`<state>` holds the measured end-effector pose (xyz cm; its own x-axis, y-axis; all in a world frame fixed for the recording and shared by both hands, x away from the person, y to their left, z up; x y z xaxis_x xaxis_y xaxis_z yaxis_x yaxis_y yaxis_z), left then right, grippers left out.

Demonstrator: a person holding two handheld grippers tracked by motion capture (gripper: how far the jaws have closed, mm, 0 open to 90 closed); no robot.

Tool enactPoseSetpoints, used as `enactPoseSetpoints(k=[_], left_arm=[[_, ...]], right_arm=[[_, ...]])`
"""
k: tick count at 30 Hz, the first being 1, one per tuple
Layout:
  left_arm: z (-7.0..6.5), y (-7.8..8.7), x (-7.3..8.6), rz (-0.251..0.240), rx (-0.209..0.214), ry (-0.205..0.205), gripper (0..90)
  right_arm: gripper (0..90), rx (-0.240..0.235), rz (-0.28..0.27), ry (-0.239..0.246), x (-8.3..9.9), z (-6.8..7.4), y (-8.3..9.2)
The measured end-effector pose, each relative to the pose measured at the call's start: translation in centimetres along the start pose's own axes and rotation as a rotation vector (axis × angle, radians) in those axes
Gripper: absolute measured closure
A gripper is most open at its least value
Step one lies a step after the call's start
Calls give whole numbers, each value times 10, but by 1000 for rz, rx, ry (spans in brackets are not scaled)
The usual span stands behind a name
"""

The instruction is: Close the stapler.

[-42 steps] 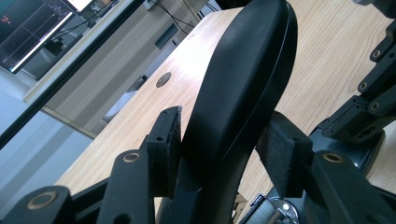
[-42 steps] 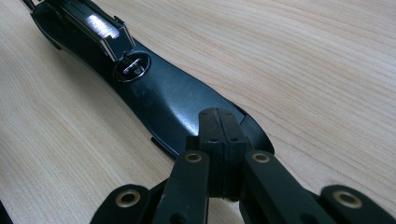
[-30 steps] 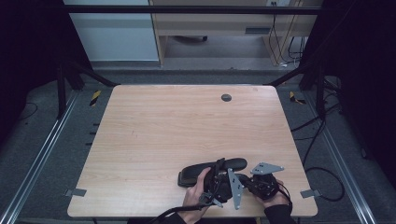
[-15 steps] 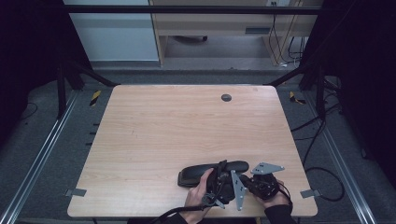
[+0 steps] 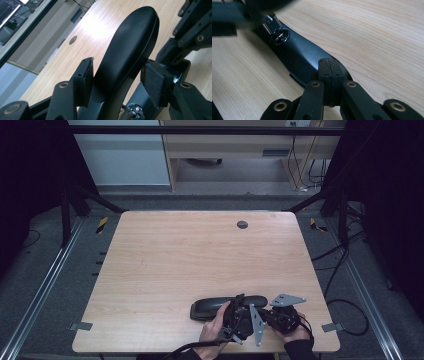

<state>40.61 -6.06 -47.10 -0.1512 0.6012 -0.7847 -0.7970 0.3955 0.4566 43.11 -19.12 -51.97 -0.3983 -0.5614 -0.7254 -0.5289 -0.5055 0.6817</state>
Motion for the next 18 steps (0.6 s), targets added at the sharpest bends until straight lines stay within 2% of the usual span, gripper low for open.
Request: enactPoseSetpoints(k=[6,10,18], left_arm=[[-2,-1,1,9,18,6,423],[-4,-1,2,19,29,7,414],[-5,-2,3,41,45,6,395]], right_arm=[[900,4,-21,-19,-1,-1,5],[900,6,-43,-16,-1,-2,9],[900,9,-49,-28,0,-4,12]])
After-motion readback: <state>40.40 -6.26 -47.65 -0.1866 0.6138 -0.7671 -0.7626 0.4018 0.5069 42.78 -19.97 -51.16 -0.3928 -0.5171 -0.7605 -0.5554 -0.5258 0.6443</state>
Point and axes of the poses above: each handheld gripper's, and its own axes: y roughly backward along the jaws, x roughly out of its underside, z roughly to its left, the point moved 5 cm from there along -y, roughly forward along the jaws, and after that the axes turned 14 degrees about y, right-handed, at the moved point
